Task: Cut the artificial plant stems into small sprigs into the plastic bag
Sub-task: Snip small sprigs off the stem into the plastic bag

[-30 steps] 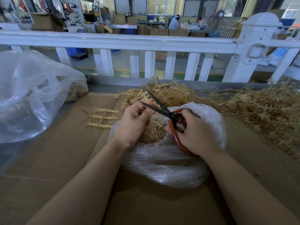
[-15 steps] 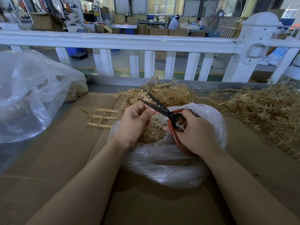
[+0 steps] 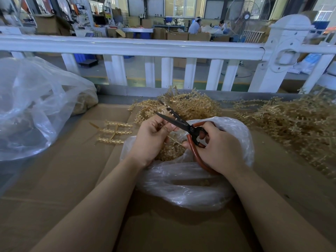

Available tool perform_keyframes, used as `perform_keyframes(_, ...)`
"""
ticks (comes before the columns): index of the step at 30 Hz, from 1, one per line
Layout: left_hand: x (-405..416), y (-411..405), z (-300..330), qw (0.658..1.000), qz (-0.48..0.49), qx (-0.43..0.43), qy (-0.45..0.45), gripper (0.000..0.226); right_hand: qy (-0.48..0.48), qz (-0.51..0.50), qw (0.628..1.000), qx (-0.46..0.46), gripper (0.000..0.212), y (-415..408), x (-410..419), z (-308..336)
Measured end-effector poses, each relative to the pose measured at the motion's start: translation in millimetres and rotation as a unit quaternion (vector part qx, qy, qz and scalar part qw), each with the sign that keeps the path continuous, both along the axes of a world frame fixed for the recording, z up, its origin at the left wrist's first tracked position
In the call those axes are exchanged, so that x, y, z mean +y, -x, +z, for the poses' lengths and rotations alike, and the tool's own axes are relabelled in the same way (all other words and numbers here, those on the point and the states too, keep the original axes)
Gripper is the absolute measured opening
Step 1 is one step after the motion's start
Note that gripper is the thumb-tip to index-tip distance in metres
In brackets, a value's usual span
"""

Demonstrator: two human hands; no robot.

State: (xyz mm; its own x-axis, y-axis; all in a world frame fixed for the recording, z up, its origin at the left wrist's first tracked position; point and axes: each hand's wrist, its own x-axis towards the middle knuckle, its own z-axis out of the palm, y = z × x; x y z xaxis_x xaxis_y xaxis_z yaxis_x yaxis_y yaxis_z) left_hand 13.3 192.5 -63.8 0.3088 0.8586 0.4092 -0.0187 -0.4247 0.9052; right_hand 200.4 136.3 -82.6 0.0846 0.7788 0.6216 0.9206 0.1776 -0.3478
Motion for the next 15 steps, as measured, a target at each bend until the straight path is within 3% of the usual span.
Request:
perform_keyframes(11,1.9,-1.1,-1.6,1.000,-0.020,-0.008,0.001,0.011,0.019,0.018,0.999,0.040,0.075,-1.6,-0.4,0.6)
perform_keyframes(15,2.1,-1.4,-3.2,0.992,-0.070,-0.090,0.050,0.010,0.021,0.017,0.999,0.033,0.073,-1.5,-0.1,-0.3)
